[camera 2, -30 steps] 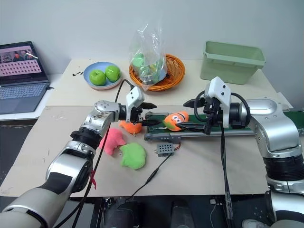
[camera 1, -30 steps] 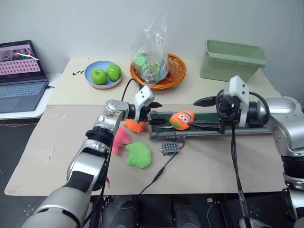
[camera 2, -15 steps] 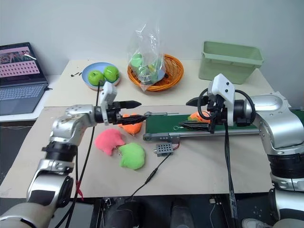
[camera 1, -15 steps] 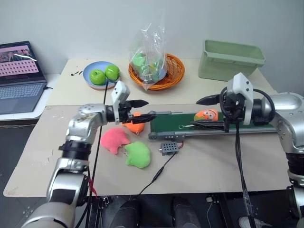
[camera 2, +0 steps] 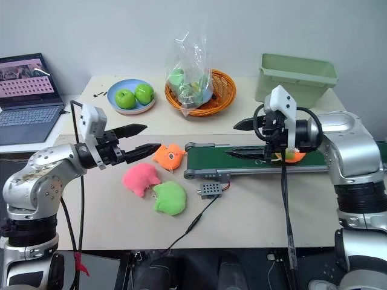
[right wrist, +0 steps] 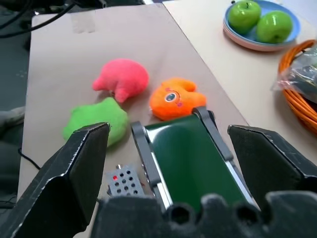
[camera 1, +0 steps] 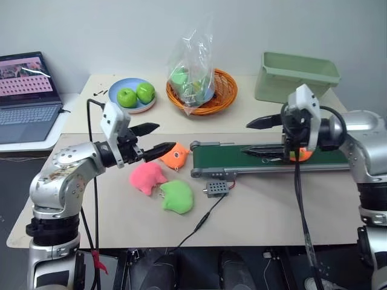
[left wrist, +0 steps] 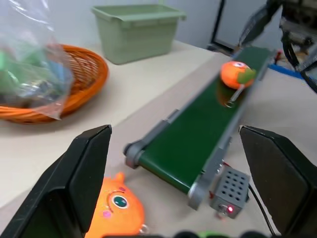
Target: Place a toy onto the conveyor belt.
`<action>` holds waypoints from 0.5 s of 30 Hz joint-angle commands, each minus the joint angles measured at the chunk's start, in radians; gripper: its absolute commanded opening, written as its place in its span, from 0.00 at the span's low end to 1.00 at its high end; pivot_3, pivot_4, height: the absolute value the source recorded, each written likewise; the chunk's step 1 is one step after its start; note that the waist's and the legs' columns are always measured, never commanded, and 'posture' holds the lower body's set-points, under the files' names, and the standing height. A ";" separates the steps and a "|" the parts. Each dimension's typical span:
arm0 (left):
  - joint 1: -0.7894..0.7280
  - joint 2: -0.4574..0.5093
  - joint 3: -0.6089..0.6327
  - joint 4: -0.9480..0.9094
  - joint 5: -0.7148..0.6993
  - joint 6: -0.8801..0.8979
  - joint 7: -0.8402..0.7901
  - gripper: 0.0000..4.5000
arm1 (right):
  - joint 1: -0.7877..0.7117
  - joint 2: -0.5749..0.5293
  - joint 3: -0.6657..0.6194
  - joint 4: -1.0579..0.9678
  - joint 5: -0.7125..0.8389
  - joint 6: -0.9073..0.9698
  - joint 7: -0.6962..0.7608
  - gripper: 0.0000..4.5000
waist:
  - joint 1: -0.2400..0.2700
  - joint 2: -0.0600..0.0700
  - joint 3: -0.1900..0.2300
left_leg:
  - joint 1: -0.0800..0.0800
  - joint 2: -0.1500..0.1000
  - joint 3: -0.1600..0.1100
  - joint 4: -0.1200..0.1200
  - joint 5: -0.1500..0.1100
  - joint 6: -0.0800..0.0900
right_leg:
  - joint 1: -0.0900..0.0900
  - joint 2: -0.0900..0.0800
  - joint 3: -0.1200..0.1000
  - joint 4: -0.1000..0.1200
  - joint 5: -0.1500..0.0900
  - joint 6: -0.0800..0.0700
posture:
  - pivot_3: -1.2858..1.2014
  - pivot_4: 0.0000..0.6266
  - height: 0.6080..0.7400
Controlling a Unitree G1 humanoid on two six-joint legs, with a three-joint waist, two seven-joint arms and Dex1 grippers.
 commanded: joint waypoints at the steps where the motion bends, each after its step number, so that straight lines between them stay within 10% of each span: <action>1: 0.016 0.025 0.019 -0.060 -0.032 -0.009 0.023 0.97 | -0.038 0.009 -0.003 0.000 -0.004 -0.027 0.005 1.00 | 0.001 0.000 0.000 | 0.000 0.000 0.000 0.000 0.000 0.000 | 0.000 0.000 0.000 0.000 0.000 0.000 | 0.52 0.24 1.00; 15: 0.020 0.068 -0.019 -0.061 0.014 -0.149 0.037 0.97 | -0.064 0.032 0.005 0.030 -0.023 -0.047 0.014 1.00 | -0.001 0.000 0.000 | 0.000 0.000 0.000 0.000 0.000 0.000 | 0.000 0.000 0.000 0.000 0.000 0.000 | 0.52 0.24 1.00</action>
